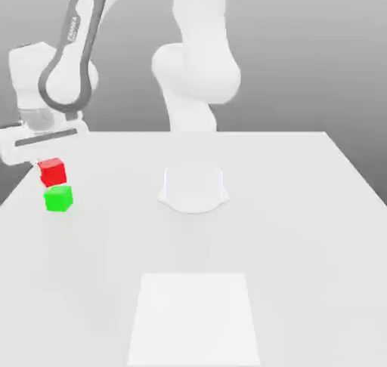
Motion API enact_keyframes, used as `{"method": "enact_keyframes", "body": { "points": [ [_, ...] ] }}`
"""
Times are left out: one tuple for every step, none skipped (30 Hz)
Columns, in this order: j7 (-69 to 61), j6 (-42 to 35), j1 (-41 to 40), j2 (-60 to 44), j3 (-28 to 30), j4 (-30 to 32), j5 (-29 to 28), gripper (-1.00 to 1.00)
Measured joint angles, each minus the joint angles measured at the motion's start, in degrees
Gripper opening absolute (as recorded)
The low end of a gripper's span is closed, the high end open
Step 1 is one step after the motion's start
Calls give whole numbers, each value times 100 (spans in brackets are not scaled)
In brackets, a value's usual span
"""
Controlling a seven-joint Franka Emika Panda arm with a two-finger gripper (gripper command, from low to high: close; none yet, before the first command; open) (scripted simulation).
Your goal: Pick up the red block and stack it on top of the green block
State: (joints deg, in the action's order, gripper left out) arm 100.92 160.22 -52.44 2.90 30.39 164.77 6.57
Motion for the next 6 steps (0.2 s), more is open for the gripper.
{"method": "enact_keyframes", "body": {
  "points": [
    [-112, 93, 33, -108, -8, -5, 159, -100],
    [-205, 190, 70, -212, -12, -8, 290, -100],
    [-274, 291, 56, -310, -61, -9, 390, -100],
    [-316, 397, 59, -401, -77, -7, 449, -100],
    [-327, 507, 39, -486, -75, -1, 466, -100],
    [-301, 623, 42, -564, -59, 8, 432, -100]
  ]
}}
